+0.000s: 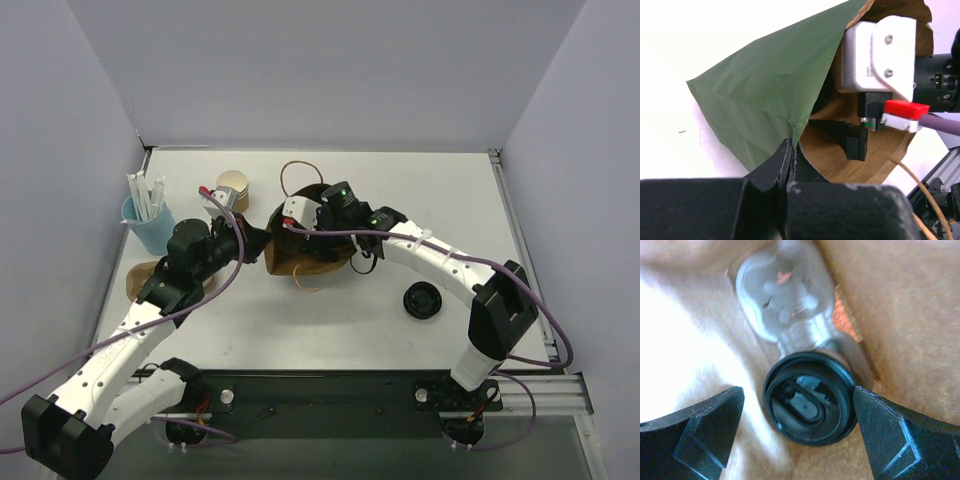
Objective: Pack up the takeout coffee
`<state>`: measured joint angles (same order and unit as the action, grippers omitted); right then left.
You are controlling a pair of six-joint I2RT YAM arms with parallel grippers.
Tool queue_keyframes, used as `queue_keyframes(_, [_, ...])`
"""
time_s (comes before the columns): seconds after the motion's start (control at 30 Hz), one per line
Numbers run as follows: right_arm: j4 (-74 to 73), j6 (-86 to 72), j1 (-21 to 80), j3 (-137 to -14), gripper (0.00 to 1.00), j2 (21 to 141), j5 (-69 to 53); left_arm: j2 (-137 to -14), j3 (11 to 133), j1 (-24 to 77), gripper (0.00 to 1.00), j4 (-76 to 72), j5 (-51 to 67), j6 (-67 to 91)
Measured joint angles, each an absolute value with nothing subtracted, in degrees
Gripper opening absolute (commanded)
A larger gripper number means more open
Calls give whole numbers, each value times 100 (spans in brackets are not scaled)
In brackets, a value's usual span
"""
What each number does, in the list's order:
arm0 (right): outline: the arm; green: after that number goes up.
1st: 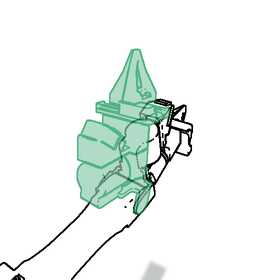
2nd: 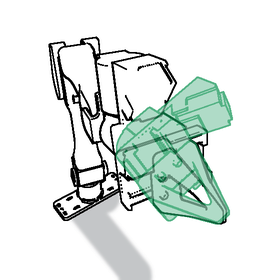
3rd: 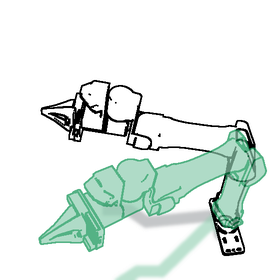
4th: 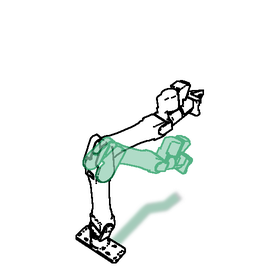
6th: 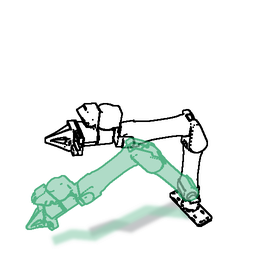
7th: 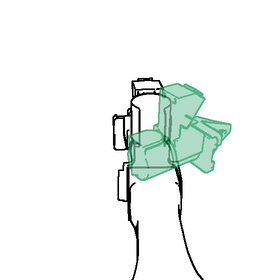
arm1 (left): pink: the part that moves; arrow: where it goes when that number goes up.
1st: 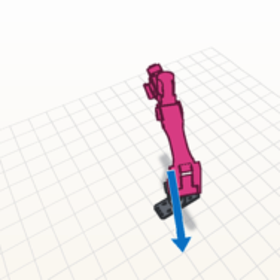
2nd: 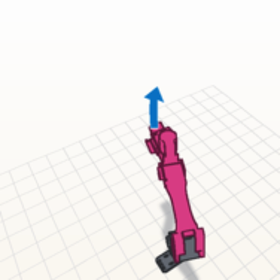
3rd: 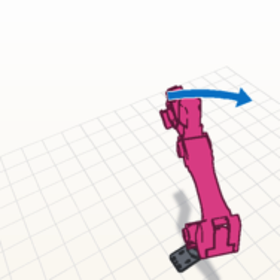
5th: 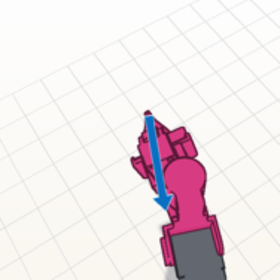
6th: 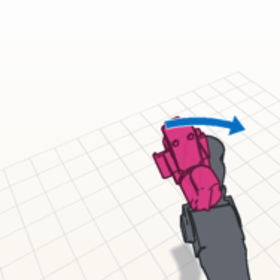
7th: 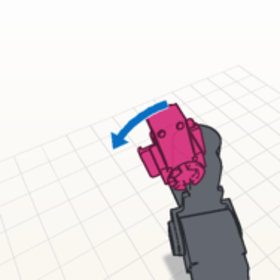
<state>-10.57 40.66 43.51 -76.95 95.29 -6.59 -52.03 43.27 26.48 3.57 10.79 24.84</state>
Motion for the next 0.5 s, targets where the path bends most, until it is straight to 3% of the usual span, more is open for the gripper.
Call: queue_keyframes(0.5, [-1083,3872,4305,-7695,92,9321,-683,-5218,4591,2655,0,720,1118,2475])
